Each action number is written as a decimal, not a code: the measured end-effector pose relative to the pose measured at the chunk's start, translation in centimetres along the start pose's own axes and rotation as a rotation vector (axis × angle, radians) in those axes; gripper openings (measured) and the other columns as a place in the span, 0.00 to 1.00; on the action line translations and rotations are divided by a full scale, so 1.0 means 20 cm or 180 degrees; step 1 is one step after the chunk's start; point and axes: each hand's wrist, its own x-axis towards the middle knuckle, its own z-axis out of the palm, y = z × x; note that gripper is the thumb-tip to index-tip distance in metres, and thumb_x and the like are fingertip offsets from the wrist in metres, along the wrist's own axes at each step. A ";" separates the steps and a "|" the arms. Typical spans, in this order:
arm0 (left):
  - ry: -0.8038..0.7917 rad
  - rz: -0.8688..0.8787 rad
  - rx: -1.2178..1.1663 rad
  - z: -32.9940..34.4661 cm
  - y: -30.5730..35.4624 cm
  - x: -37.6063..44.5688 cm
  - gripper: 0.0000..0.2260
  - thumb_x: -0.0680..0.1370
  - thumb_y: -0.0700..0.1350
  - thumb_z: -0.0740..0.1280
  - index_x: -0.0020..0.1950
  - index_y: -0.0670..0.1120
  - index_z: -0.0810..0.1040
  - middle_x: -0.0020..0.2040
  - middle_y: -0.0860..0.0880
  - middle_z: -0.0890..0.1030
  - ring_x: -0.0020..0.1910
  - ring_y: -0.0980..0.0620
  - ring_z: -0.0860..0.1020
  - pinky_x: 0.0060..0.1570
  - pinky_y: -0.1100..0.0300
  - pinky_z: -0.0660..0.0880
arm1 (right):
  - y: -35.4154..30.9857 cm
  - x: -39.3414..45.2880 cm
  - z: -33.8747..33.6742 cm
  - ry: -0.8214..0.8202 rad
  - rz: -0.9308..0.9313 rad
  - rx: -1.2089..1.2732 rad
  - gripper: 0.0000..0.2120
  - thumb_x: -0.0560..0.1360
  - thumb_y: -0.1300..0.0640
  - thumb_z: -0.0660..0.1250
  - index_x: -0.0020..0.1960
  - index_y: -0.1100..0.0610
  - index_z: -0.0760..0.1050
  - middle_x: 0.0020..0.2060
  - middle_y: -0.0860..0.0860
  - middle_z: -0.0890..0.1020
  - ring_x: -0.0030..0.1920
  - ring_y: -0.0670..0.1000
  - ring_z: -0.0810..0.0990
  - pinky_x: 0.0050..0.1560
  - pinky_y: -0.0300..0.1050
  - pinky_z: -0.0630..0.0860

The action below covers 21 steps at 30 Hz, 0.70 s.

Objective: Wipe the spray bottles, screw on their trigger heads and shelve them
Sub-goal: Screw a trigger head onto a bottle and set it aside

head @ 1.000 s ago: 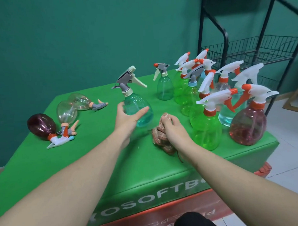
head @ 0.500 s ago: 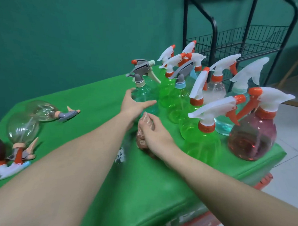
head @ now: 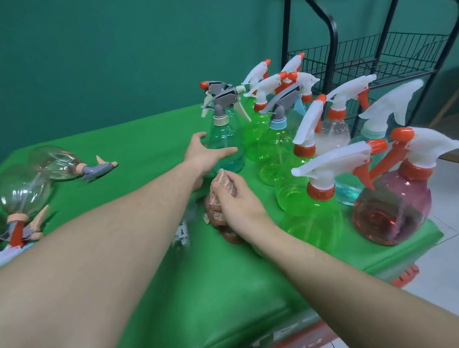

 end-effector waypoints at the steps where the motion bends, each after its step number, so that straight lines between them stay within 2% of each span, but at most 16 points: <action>1: -0.0005 -0.0011 0.0029 -0.03 0.00 -0.02 0.41 0.71 0.51 0.81 0.79 0.51 0.64 0.71 0.45 0.72 0.68 0.44 0.73 0.72 0.46 0.70 | -0.01 -0.01 0.01 -0.0020 0.0005 0.0001 0.23 0.82 0.45 0.61 0.76 0.44 0.64 0.62 0.45 0.78 0.61 0.49 0.78 0.58 0.39 0.68; 4: 0.0048 0.0059 0.0097 -0.14 -0.04 -0.09 0.31 0.75 0.53 0.77 0.75 0.52 0.69 0.70 0.46 0.73 0.64 0.46 0.75 0.70 0.48 0.71 | -0.05 -0.04 0.04 -0.0063 -0.0017 -0.0033 0.23 0.82 0.44 0.61 0.76 0.43 0.64 0.62 0.45 0.78 0.59 0.50 0.78 0.56 0.40 0.68; 8: 0.0184 0.0175 0.0281 -0.36 -0.12 -0.21 0.15 0.80 0.51 0.72 0.66 0.51 0.77 0.61 0.47 0.78 0.49 0.52 0.76 0.54 0.57 0.73 | -0.09 -0.08 0.14 -0.0103 -0.0082 -0.0185 0.22 0.82 0.45 0.61 0.75 0.45 0.65 0.61 0.47 0.79 0.59 0.51 0.78 0.56 0.40 0.68; 12: 0.0316 0.0361 0.0650 -0.61 -0.25 -0.37 0.07 0.81 0.47 0.71 0.59 0.51 0.79 0.57 0.48 0.80 0.51 0.51 0.77 0.44 0.62 0.72 | -0.14 -0.13 0.26 -0.0192 -0.0197 -0.0341 0.23 0.82 0.45 0.61 0.76 0.47 0.65 0.65 0.49 0.78 0.61 0.50 0.77 0.58 0.40 0.68; 14: 0.0235 0.0432 0.0924 -0.73 -0.33 -0.45 0.07 0.81 0.46 0.71 0.58 0.51 0.79 0.58 0.48 0.81 0.52 0.50 0.77 0.47 0.62 0.72 | -0.17 -0.15 0.31 -0.0237 -0.0244 -0.0425 0.23 0.82 0.45 0.61 0.76 0.46 0.65 0.66 0.49 0.78 0.62 0.50 0.77 0.59 0.40 0.67; 15: 0.0172 0.0449 0.1102 -0.80 -0.37 -0.48 0.08 0.81 0.46 0.71 0.59 0.51 0.79 0.60 0.48 0.80 0.55 0.50 0.77 0.52 0.61 0.72 | -0.18 -0.16 0.33 -0.0266 -0.0274 -0.0472 0.23 0.82 0.45 0.60 0.76 0.46 0.65 0.65 0.48 0.78 0.62 0.50 0.77 0.59 0.40 0.67; 18: 0.0113 0.0386 0.1627 -1.01 -0.46 -0.58 0.12 0.81 0.49 0.70 0.65 0.52 0.77 0.63 0.51 0.76 0.63 0.53 0.73 0.69 0.56 0.67 | -0.23 -0.17 0.43 -0.0382 -0.0345 -0.0603 0.23 0.83 0.45 0.59 0.77 0.47 0.64 0.57 0.45 0.76 0.55 0.48 0.76 0.54 0.39 0.66; 21: 0.0288 0.0358 0.2007 -1.20 -0.54 -0.63 0.17 0.81 0.51 0.70 0.70 0.52 0.75 0.70 0.48 0.74 0.70 0.51 0.71 0.76 0.49 0.63 | -0.28 -0.14 0.53 -0.0490 -0.0429 -0.0721 0.23 0.83 0.45 0.59 0.77 0.48 0.63 0.55 0.45 0.74 0.51 0.46 0.76 0.51 0.38 0.67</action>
